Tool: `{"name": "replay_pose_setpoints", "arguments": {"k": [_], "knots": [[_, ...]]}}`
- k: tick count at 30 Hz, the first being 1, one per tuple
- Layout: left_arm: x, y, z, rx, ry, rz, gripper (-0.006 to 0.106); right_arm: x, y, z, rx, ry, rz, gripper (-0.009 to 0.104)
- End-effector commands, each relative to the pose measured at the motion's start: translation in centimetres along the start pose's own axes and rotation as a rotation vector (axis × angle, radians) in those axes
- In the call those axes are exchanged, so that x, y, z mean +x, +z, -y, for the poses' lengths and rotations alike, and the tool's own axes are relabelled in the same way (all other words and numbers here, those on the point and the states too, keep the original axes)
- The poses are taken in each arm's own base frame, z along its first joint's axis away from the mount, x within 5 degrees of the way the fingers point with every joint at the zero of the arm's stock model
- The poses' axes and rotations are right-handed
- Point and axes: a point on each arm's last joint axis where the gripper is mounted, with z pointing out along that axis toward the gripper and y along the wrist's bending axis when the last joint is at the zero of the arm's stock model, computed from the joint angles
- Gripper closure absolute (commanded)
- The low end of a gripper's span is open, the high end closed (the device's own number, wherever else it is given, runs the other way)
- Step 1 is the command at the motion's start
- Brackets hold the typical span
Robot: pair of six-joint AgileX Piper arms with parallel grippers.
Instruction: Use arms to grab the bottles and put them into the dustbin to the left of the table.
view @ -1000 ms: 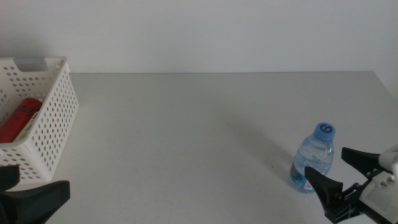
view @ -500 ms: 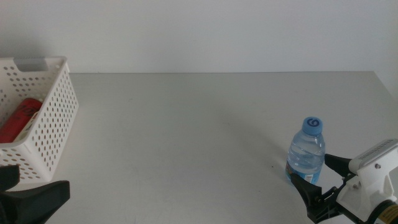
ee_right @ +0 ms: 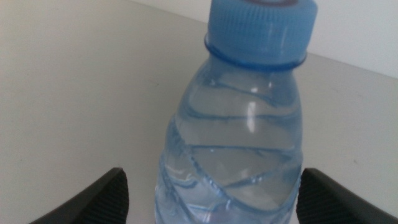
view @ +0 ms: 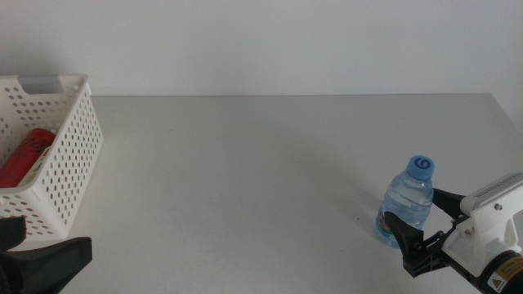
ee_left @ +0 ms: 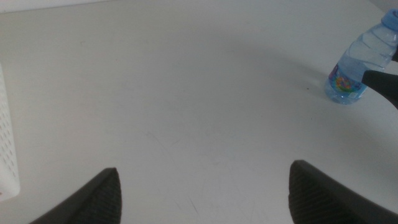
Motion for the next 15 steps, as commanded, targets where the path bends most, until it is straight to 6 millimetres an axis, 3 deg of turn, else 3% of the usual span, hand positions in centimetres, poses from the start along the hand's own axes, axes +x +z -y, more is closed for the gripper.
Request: {"name": "replay_pose_setpoints", "arguments": {"k": [1, 8, 15], "knots": [[-1.3, -0.3, 0.2, 0.016, -0.018, 0.080, 0.011, -2.0, 0.5, 0.2, 0.016, -0.019, 0.145, 0.013], [-1.3, -0.3, 0.2, 0.016, -0.018, 0.080, 0.011, -3.1, 1.8, 0.9, 0.064, -0.004, 0.189, 0.013], [-1.3, -0.3, 0.2, 0.016, -0.018, 0.080, 0.011, -2.2, 3.9, 1.0, 0.047, 0.014, 0.154, 0.014]]}}
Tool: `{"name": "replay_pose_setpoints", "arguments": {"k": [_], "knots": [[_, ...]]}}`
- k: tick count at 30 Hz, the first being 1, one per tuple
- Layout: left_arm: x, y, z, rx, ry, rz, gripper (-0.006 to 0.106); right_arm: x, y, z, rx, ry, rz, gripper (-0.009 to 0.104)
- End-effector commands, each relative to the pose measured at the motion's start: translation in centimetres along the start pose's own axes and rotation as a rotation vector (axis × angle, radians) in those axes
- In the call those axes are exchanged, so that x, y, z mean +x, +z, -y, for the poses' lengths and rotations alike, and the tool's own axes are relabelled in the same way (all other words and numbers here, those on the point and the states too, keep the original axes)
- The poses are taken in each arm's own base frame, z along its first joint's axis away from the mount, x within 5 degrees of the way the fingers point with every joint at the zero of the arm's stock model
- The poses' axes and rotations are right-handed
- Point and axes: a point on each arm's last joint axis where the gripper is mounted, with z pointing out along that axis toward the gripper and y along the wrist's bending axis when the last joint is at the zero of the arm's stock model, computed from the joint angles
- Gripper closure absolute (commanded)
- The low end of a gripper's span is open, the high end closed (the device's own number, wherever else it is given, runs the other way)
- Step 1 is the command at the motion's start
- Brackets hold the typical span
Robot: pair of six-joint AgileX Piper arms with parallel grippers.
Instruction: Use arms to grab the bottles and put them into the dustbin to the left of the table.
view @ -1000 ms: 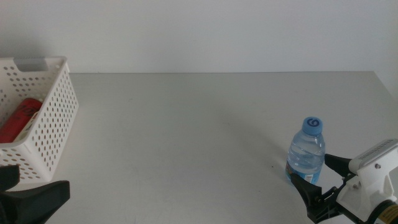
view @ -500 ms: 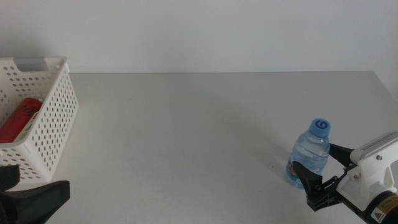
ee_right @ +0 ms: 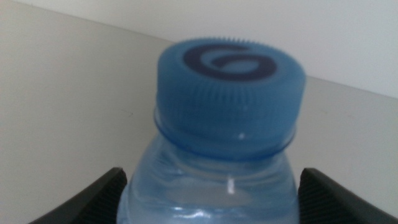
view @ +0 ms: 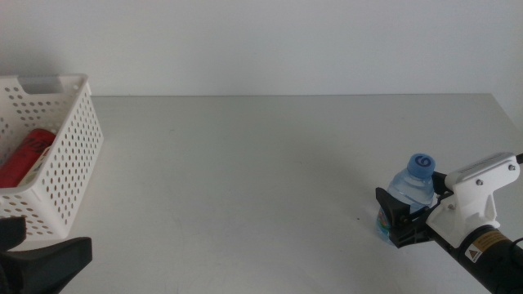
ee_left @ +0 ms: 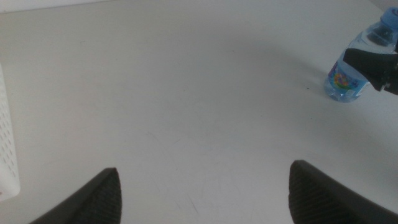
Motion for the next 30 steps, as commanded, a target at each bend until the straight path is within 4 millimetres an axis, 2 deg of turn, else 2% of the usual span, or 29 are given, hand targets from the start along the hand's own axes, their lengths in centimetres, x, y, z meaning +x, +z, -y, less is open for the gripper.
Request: {"name": "replay_pose_setpoints", "arguments": {"k": [1, 3, 4, 6, 8, 12, 16, 20, 23, 30], "knots": [[-1.3, -0.3, 0.2, 0.016, -0.018, 0.080, 0.011, -1.2, 0.6, -0.1, -0.018, -0.001, 0.106, 0.016], [-1.3, -0.3, 0.2, 0.016, -0.018, 0.080, 0.011, -0.8, 0.7, -0.3, -0.033, 0.010, 0.100, 0.027], [-1.3, -0.3, 0.2, 0.016, -0.018, 0.080, 0.011, -0.7, 0.7, -0.3, -0.040, 0.023, 0.099, 0.037], [-1.3, -0.3, 0.2, 0.015, -0.018, 0.080, 0.011, -0.7, 0.7, -0.6, -0.064, 0.059, 0.100, 0.064], [-1.3, -0.3, 0.2, 0.015, -0.018, 0.080, 0.011, -1.1, 0.7, -1.0, -0.122, 0.115, 0.118, 0.096], [-1.3, -0.3, 0.2, 0.015, -0.018, 0.080, 0.011, -3.3, 1.6, -2.9, -0.342, 0.195, 0.176, 0.096], [-1.3, -0.3, 0.2, 0.015, -0.018, 0.080, 0.011, -6.7, 4.4, -5.9, -0.517, 0.106, 0.185, 0.096], [-1.3, -0.3, 0.2, 0.015, -0.018, 0.080, 0.011, -10.3, 7.3, -9.6, -0.582, 0.084, 0.150, 0.096], [-1.3, -0.3, 0.2, 0.015, -0.018, 0.082, 0.011, -11.6, 9.7, -11.7, -0.596, 0.052, 0.130, 0.096], [-1.3, -0.3, 0.2, 0.015, -0.018, 0.082, 0.011, -12.7, 14.7, -16.3, -0.673, 0.037, 0.183, 0.096]]}}
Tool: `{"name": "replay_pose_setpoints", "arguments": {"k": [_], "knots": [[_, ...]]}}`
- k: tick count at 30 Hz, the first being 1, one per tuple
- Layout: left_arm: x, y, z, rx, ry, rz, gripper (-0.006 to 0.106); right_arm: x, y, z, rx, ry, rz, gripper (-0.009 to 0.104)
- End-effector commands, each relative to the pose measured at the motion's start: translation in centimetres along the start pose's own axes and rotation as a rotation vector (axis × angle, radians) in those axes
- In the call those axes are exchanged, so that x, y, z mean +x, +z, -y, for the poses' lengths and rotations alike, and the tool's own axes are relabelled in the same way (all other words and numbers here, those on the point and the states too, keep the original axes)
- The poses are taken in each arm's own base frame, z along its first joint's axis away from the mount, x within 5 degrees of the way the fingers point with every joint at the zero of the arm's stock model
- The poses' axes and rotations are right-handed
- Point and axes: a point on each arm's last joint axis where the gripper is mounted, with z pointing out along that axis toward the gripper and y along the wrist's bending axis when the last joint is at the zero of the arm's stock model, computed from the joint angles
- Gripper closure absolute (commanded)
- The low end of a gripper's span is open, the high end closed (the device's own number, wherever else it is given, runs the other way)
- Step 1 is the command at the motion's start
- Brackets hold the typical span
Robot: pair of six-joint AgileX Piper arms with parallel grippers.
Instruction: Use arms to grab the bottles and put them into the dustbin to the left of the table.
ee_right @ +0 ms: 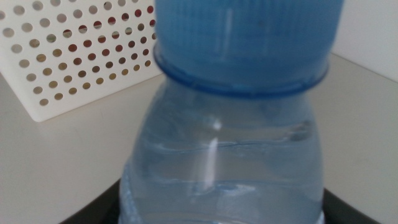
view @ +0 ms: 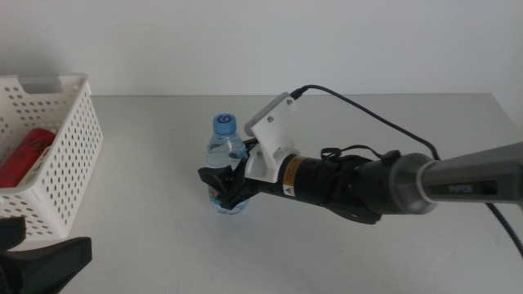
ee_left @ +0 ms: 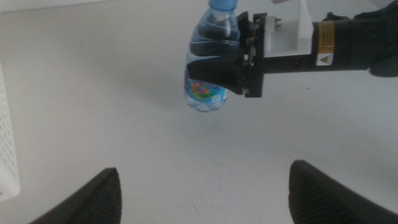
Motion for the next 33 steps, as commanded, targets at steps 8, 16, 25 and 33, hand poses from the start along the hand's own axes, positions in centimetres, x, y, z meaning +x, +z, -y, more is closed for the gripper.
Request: {"name": "replay_pose_setpoints", "arguments": {"k": [8, 16, 25, 33], "knots": [[-1.3, -0.3, 0.2, 0.011, -0.013, 0.081, 0.011, -4.6, 4.6, -1.3, -0.090, -0.117, 0.158, 0.096], [-1.3, -0.3, 0.2, 0.011, -0.013, 0.081, 0.011, -3.9, 4.2, -1.7, -0.112, -0.119, 0.152, 0.063], [-1.3, -0.3, 0.2, 0.011, -0.013, 0.081, 0.011, -2.4, 0.9, -2.4, -0.066, -0.140, 0.140, 0.021], [-1.3, -0.3, 0.2, 0.009, -0.011, 0.081, 0.011, -4.3, -4.1, -3.0, -0.021, -0.056, 0.165, 0.023]]}}
